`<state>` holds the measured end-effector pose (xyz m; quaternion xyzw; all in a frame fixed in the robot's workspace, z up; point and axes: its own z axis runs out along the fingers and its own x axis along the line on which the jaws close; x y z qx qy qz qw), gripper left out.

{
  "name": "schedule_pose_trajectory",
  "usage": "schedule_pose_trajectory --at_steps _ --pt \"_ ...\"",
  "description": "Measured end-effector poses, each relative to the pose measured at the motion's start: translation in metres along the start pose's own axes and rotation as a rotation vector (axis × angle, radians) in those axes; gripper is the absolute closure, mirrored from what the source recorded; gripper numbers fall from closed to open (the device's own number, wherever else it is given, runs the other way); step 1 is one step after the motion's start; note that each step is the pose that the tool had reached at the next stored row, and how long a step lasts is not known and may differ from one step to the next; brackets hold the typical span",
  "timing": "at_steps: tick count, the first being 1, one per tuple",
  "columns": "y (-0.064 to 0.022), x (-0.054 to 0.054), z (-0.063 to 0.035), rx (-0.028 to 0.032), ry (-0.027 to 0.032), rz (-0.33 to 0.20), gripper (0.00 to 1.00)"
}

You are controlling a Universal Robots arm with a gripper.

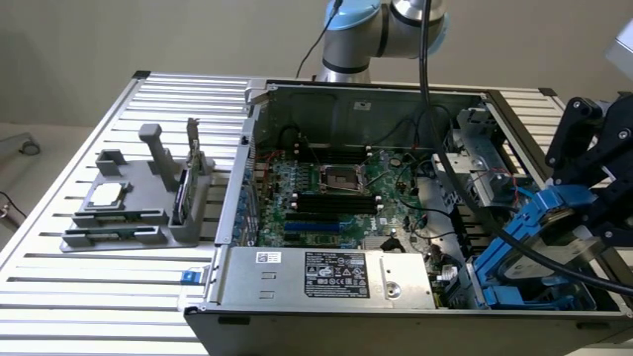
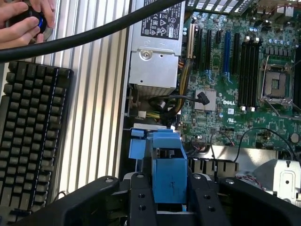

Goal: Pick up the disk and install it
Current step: 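Insert the disk into the insertion slot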

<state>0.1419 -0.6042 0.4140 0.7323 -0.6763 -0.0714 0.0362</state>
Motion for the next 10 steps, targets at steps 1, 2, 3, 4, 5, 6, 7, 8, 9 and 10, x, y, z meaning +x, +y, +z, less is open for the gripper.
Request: schedule_pose_trajectory --at_steps 1,2,3,4,5,6,7,8,9,10 --pt "-0.0001 0.0 0.0005 0.0004 -0.003 0.001 0.68" --pt "-0.0001 -0.0001 0.0008 0.0008 -0.006 0.002 0.68" --pt "-0.0003 -0.0001 0.0009 0.0011 -0.0098 0.003 0.68" --pt "-0.0006 -0.0002 0.001 0.0014 -0.0135 0.004 0.68" --pt "-0.0008 -0.0001 0.0011 0.0018 -0.0176 0.005 0.68" --pt "-0.0012 -0.0001 0.0013 0.002 -0.0212 0.005 0.68" --pt "-0.0017 -0.0001 0.0015 0.0024 -0.0254 0.005 0.68" --pt "-0.0021 0.0 0.0019 0.0028 -0.0295 0.005 0.68" --pt "-0.0024 0.0 0.0023 0.0031 -0.0326 0.005 0.68" --pt "-0.0026 0.0 0.0024 0.0032 -0.0346 0.004 0.68"
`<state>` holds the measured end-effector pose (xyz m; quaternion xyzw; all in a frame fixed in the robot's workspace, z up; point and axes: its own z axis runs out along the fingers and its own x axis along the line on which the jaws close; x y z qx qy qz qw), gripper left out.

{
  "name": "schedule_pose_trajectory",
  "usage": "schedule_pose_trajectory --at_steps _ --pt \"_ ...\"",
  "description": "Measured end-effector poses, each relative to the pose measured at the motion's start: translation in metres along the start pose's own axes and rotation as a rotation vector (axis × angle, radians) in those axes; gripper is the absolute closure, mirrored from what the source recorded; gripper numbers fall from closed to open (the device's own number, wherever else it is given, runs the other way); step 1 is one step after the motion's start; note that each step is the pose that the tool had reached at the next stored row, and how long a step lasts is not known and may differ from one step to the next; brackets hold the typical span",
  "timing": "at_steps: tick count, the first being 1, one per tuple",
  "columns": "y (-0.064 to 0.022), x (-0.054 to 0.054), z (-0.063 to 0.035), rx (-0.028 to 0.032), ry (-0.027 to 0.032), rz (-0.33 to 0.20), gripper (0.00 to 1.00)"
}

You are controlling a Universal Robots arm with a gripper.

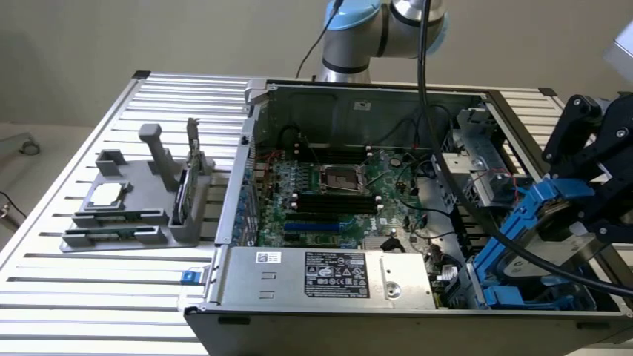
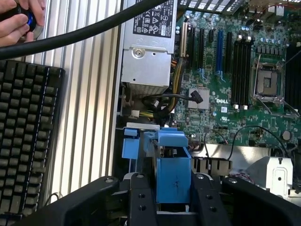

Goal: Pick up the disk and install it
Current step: 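Insert the disk into the insertion slot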

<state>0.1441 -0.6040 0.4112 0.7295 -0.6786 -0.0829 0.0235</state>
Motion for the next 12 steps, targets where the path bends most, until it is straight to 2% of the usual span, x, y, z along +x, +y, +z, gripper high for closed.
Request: schedule_pose_trajectory --at_steps 5,12 --pt "-0.0005 0.0002 0.0013 0.0007 -0.0075 -0.001 0.67" --pt "-0.0006 0.0001 0.0011 0.0008 -0.0103 -0.001 0.67"
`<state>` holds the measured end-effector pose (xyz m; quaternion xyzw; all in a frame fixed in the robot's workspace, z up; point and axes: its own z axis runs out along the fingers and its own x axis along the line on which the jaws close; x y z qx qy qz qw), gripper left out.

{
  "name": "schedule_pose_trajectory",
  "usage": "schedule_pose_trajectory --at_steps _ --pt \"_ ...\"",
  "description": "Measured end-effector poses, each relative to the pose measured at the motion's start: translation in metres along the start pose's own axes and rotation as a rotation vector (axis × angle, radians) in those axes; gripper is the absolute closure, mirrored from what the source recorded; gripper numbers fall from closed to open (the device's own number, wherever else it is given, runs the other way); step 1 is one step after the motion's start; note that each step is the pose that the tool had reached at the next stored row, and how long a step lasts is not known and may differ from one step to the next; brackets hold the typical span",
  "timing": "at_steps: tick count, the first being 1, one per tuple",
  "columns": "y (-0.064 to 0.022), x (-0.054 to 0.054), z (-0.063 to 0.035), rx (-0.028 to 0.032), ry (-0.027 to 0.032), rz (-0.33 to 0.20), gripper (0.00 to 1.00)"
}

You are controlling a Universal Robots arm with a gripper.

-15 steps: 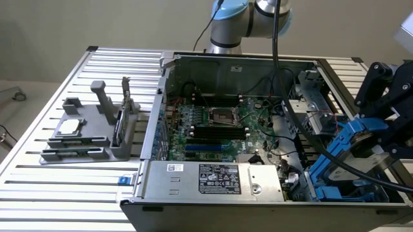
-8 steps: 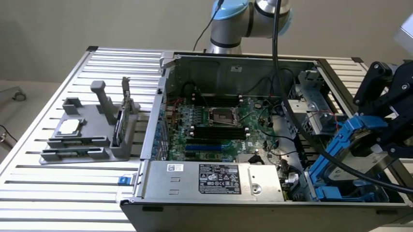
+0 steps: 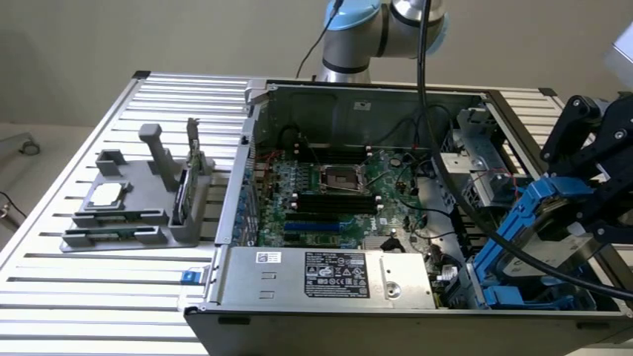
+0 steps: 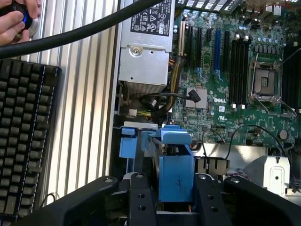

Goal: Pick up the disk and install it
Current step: 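Insert the disk into the insertion slot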

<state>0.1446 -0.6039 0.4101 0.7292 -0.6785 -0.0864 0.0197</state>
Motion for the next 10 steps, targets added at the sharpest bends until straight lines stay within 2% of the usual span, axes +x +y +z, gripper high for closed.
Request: schedule_pose_trajectory --at_steps 3,6,10 --pt "0.0001 0.0 -0.0038 0.0007 -0.0022 -0.001 0.67" --pt "0.0015 -0.001 -0.0102 0.0001 -0.0004 0.0 0.67" --pt "0.0016 -0.001 -0.0112 0.0001 -0.0002 0.0 0.67"
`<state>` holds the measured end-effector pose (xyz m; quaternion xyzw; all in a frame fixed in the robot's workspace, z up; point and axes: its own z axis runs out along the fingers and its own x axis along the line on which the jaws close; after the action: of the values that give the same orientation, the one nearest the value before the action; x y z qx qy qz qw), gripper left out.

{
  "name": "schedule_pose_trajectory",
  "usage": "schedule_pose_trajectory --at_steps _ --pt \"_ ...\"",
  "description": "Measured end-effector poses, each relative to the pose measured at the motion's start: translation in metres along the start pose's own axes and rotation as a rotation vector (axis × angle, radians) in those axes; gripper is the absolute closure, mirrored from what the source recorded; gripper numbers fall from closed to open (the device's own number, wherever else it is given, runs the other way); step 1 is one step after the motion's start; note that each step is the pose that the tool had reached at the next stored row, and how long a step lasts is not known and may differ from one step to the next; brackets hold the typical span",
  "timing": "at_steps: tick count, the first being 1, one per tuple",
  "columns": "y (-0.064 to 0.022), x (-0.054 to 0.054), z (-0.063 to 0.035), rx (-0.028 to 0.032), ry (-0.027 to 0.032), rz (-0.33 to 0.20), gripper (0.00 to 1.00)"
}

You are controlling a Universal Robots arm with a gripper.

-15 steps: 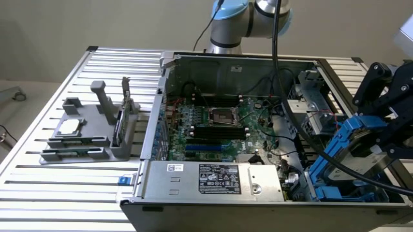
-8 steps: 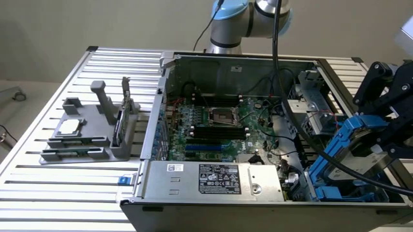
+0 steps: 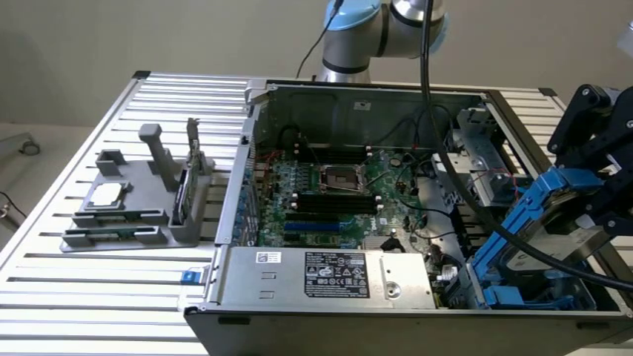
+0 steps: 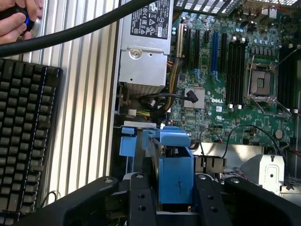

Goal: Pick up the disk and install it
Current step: 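Insert the disk into the insertion slot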

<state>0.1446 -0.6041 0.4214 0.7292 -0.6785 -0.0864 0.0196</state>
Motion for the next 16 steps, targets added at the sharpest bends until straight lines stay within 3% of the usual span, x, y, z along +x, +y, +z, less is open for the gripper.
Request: schedule_pose_trajectory --at_steps 16 --pt "-0.0001 0.0057 0.0031 0.0017 0.0004 0.0 0.67"
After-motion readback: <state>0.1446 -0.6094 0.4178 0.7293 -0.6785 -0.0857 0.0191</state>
